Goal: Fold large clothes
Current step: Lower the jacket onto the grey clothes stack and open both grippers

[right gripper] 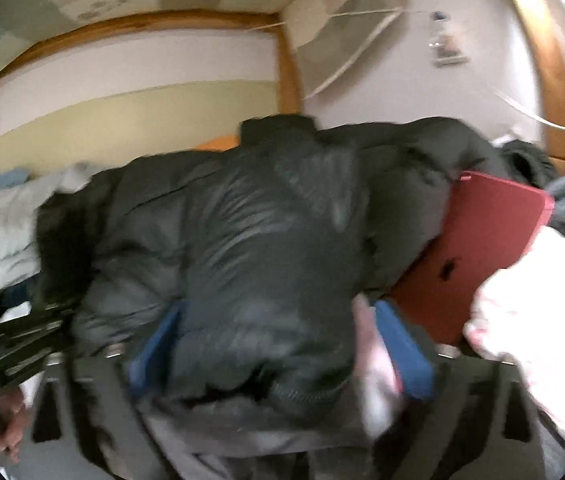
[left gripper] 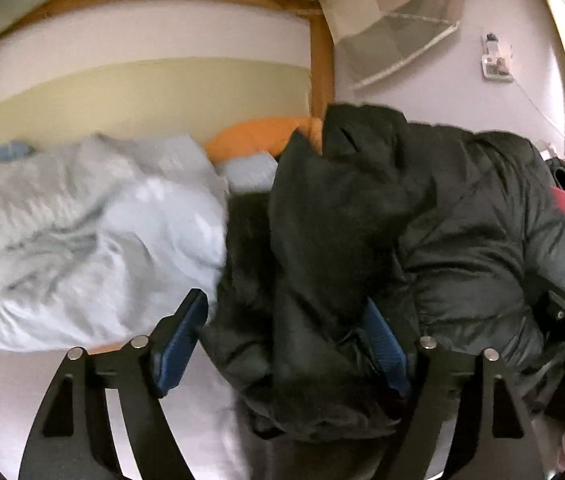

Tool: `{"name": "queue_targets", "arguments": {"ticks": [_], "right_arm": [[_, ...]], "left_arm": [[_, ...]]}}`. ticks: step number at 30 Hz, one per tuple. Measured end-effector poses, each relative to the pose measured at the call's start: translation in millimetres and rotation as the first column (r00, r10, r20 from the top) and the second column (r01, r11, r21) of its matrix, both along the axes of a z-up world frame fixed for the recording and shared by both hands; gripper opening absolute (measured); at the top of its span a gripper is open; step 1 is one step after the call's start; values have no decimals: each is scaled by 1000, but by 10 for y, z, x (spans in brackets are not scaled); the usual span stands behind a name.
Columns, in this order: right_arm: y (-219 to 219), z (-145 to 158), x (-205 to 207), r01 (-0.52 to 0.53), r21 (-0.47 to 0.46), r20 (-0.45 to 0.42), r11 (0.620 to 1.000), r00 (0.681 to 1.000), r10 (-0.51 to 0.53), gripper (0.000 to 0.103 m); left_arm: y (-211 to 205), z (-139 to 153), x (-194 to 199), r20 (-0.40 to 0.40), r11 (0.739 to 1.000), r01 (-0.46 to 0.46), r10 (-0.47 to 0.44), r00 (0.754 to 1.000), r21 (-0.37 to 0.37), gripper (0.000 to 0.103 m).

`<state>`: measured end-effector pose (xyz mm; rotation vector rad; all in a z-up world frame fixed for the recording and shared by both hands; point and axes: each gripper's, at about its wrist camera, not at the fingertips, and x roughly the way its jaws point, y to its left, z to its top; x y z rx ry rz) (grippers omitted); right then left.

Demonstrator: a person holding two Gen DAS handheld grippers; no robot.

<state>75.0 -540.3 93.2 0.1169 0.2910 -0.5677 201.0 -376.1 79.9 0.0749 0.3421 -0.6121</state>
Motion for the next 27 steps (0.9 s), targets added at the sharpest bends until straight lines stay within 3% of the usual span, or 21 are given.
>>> {"name": "queue_targets", "arguments": {"ticks": [1, 4, 7, 11, 17, 19, 23, 27], "right_arm": [[13, 6, -53, 8, 9, 19, 1000, 1000, -8, 103], [34, 104, -153, 2, 22, 61, 1000, 998, -3, 103], [146, 263, -261, -4, -14, 116, 1000, 993, 5, 103], [402, 460, -397, -40, -76, 121, 996, 991, 49, 103], [871, 516, -615, -130, -100, 137, 986, 980, 143, 103], [1098, 461, -693, -131, -138, 119, 982, 982, 147, 103], [1463, 150, -925, -150, -185, 98, 971, 981, 170, 103], [1612, -162, -1063, -176, -107, 86, 979, 979, 186, 103]], "left_arm": [[84, 58, -56, 13, 1000, -7, 7, 1000, -19, 82], [333, 246, -192, 64, 995, -20, 26, 998, -93, 102], [526, 479, -336, 132, 994, -21, 36, 991, -107, 103], [779, 752, -465, 182, 991, -24, 48, 982, -129, 103], [1253, 1025, -828, 264, 988, -20, 61, 962, -154, 103], [1454, 994, -1000, 302, 990, -33, 73, 950, -137, 103], [1861, 724, -1304, 311, 996, -27, 53, 949, -88, 103], [2092, 339, -1491, 299, 996, -77, 85, 950, -41, 103]]}}
